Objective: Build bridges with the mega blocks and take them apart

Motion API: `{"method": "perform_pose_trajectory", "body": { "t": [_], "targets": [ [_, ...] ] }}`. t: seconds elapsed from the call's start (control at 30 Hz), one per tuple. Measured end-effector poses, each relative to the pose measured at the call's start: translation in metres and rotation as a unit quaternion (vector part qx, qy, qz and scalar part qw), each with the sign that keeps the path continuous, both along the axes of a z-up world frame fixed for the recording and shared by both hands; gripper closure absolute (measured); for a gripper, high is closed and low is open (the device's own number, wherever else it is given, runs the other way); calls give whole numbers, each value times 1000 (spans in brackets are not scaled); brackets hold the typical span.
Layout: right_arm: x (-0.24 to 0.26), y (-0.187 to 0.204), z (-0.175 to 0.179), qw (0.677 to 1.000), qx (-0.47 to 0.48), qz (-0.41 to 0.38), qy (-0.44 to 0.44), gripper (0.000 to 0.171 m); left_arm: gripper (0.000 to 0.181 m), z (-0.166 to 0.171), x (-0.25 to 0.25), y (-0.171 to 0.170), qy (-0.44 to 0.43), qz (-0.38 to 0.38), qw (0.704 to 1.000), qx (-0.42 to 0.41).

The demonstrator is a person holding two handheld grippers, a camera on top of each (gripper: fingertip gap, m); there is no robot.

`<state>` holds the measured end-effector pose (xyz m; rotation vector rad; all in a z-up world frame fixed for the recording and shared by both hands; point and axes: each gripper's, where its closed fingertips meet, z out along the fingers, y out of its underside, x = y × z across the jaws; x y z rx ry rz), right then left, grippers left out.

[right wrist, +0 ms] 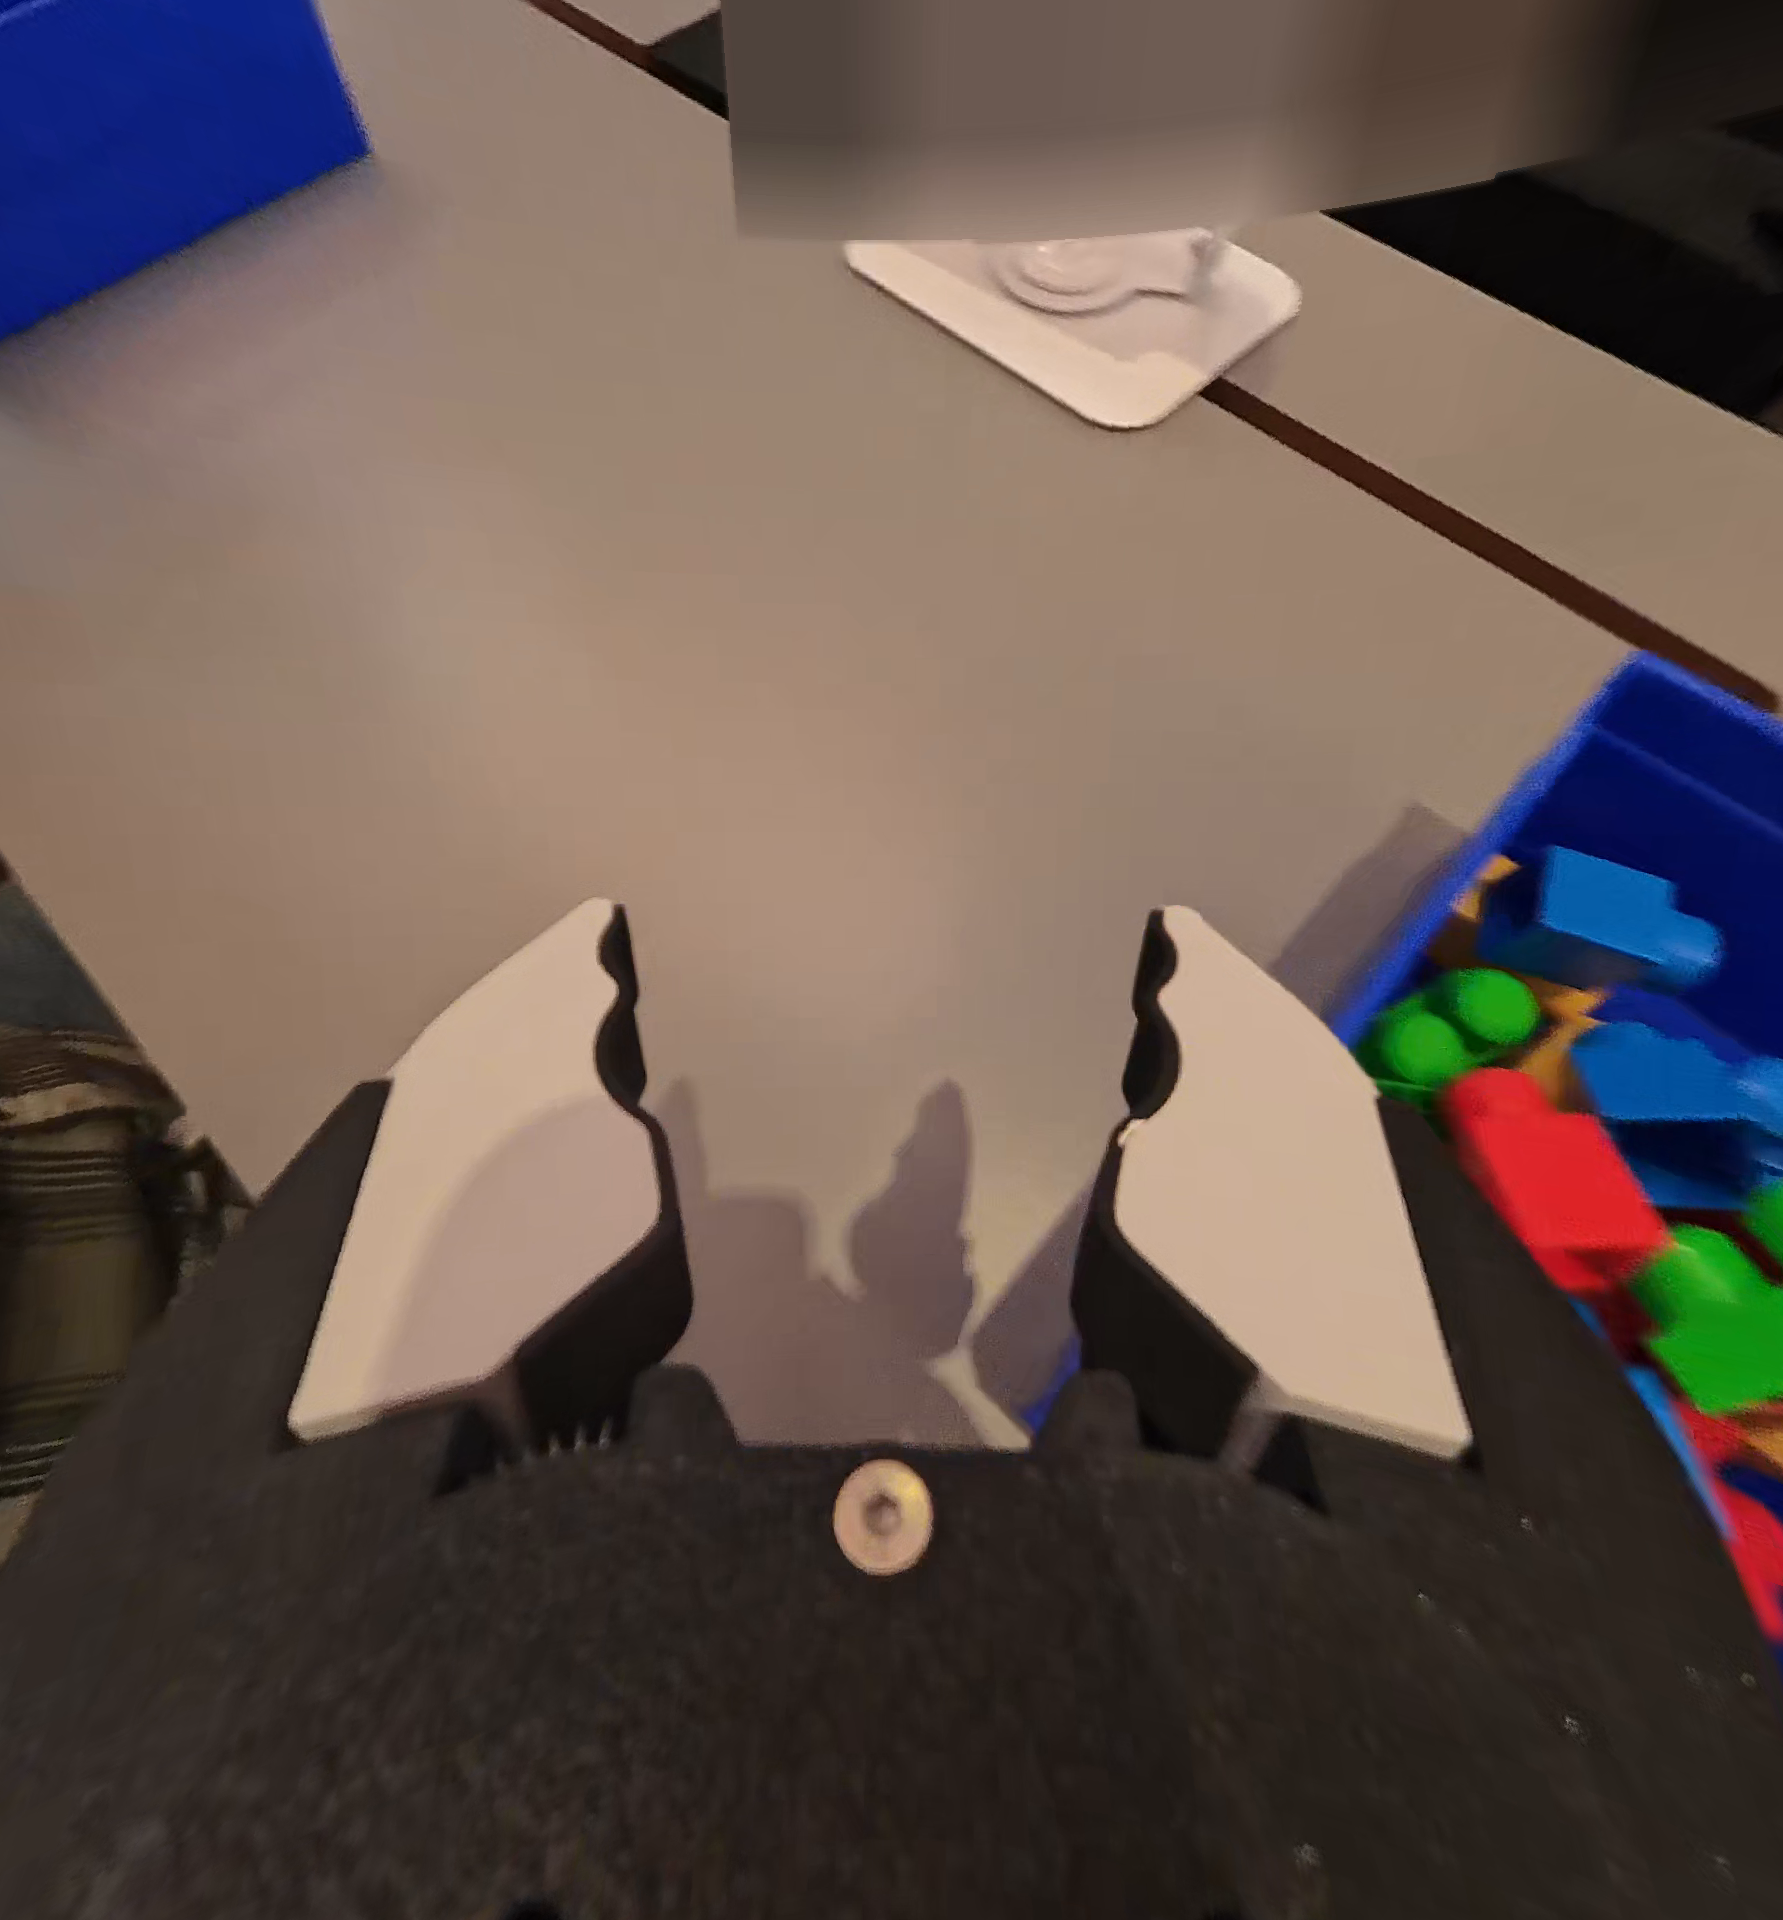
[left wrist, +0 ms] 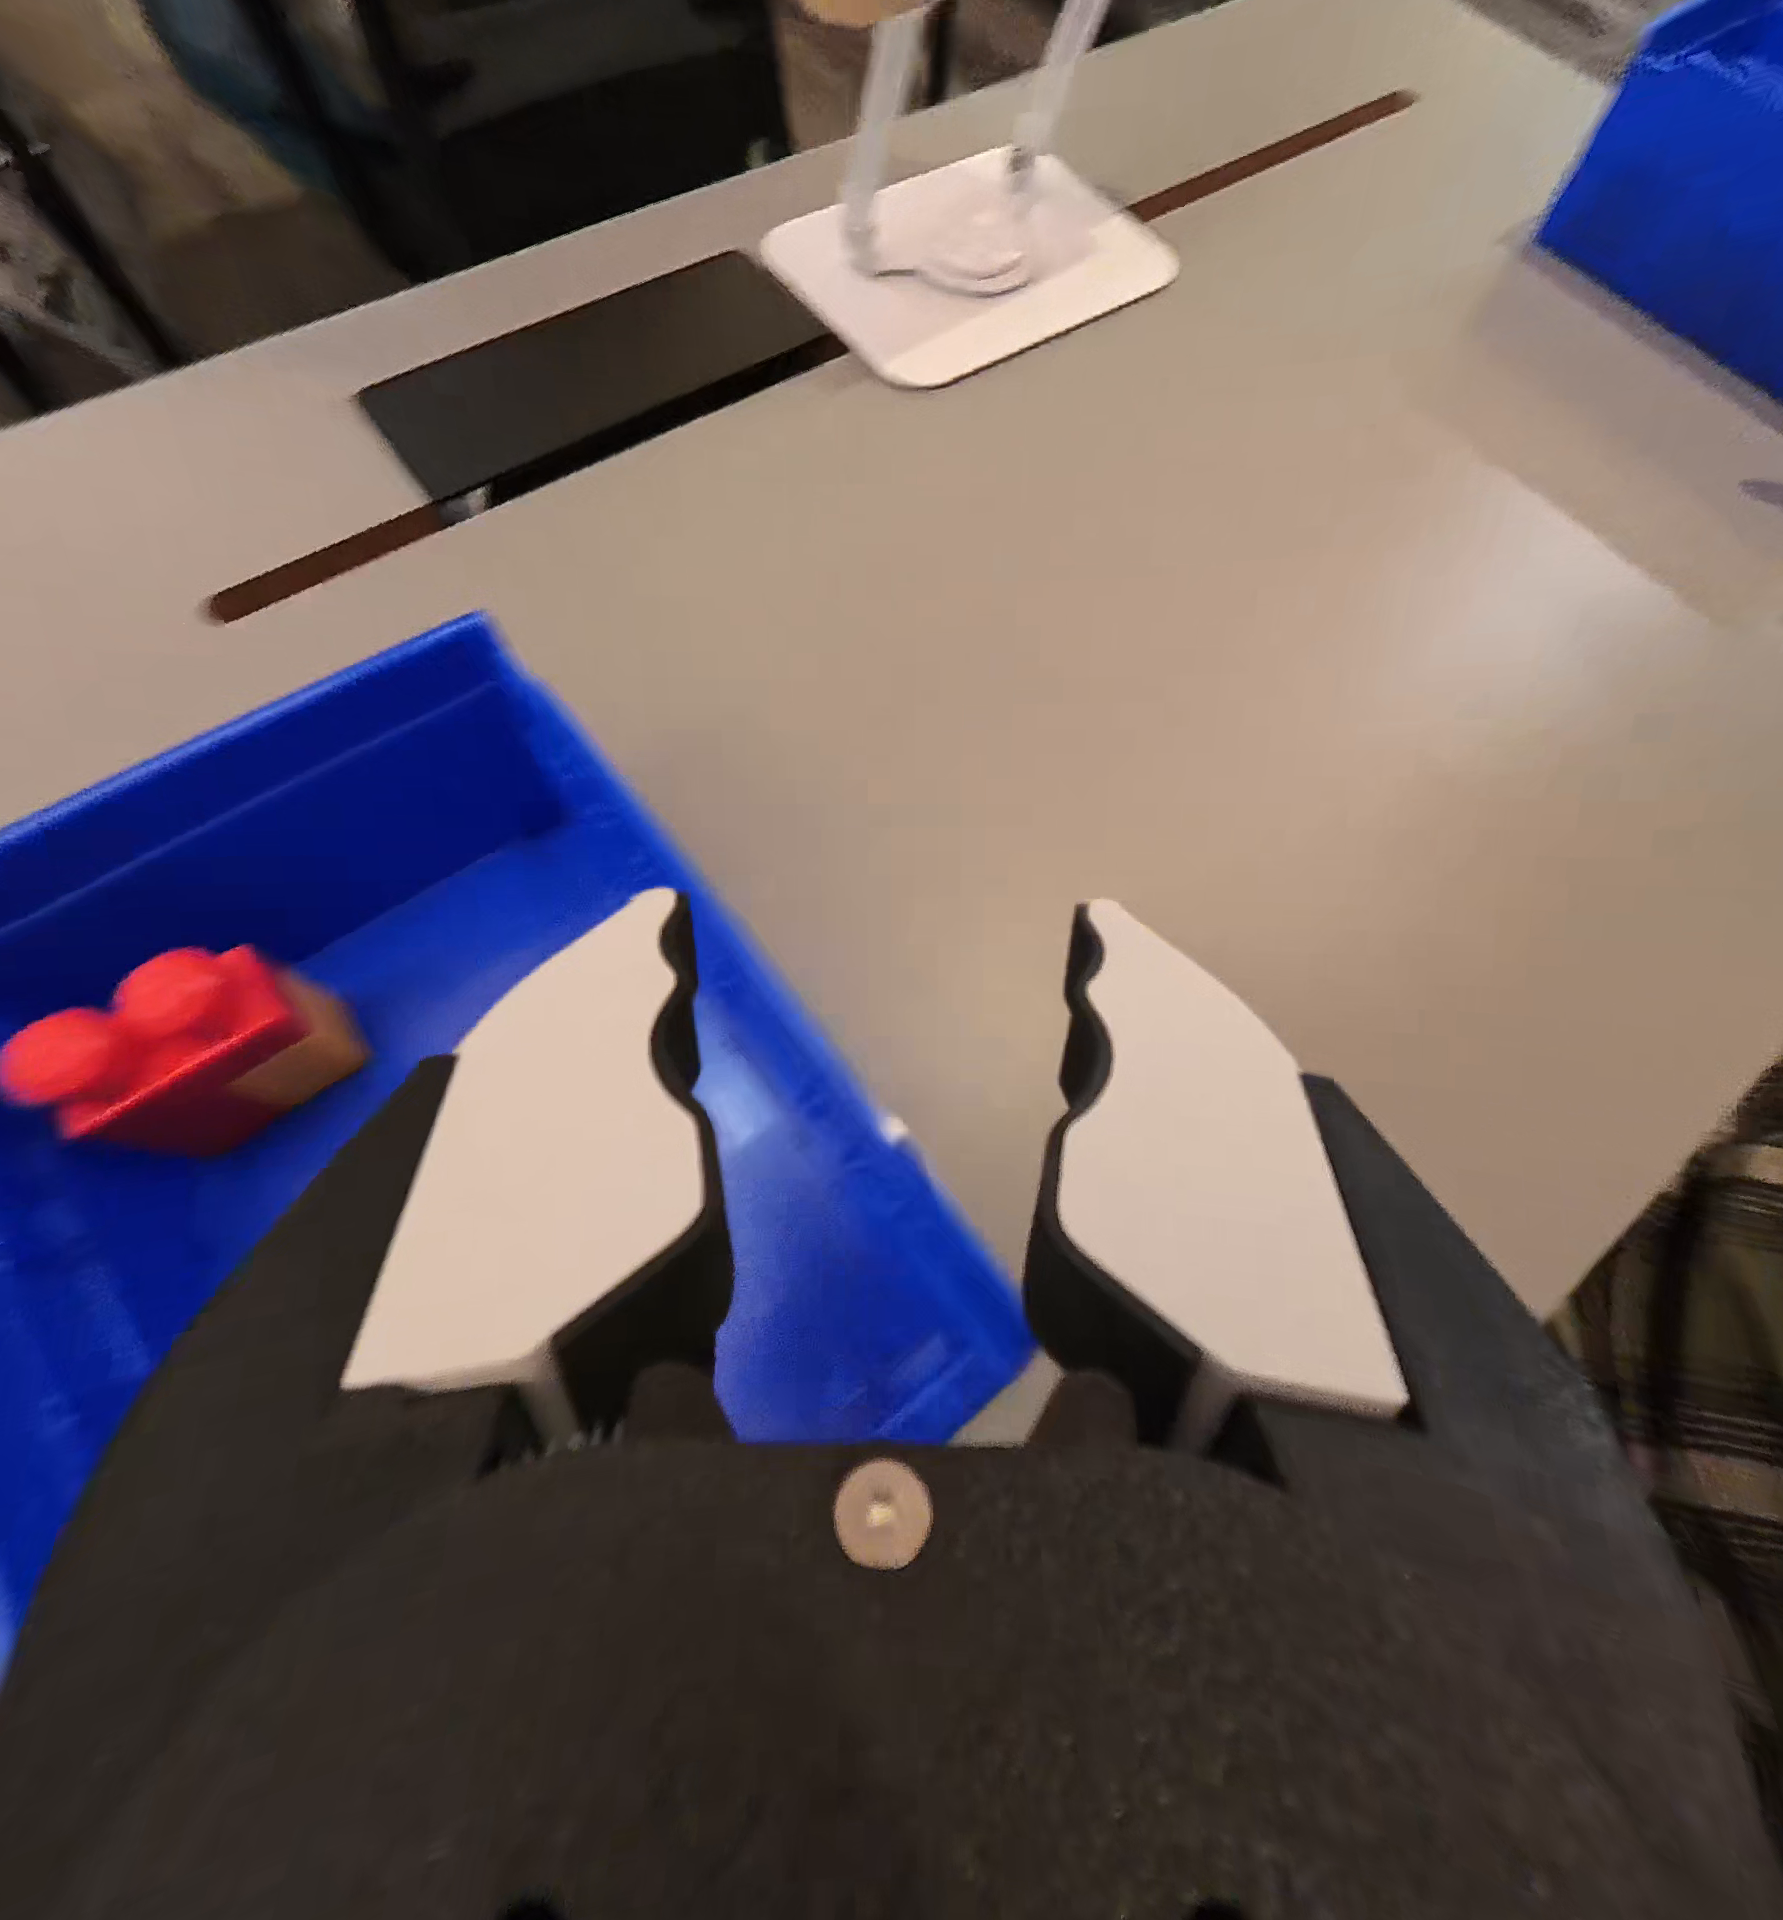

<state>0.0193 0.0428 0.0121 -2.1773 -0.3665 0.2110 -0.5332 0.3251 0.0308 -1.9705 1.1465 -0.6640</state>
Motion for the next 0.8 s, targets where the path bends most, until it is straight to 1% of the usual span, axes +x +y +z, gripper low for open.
{"method": "perform_pose_trajectory", "body": {
  "t": [0.1,0.23,0.37,0.47,0.57,0.7,0.8],
  "targets": [
    [-38,-9,-10,999,12,32,27,81,117,1,-40,34,47,17,999,11],
    [-69,-15,-29,998,7,52,47,81,115,-13,-79,75,139,17,990,17],
    [-93,-18,-40,994,10,67,91,83,118,-31,-93,107,195,-26,980,26],
    [-99,-21,-48,993,3,61,100,83,119,-49,-99,125,244,-68,967,34],
    [-101,-25,-51,993,-2,53,104,83,122,-59,-103,144,285,-96,952,53],
    [-105,-27,-53,994,-12,47,99,82,119,-66,-103,165,326,-124,934,81],
    [-107,-26,-54,994,-19,44,93,82,117,-76,-107,175,364,-141,918,72]
  ]
}}
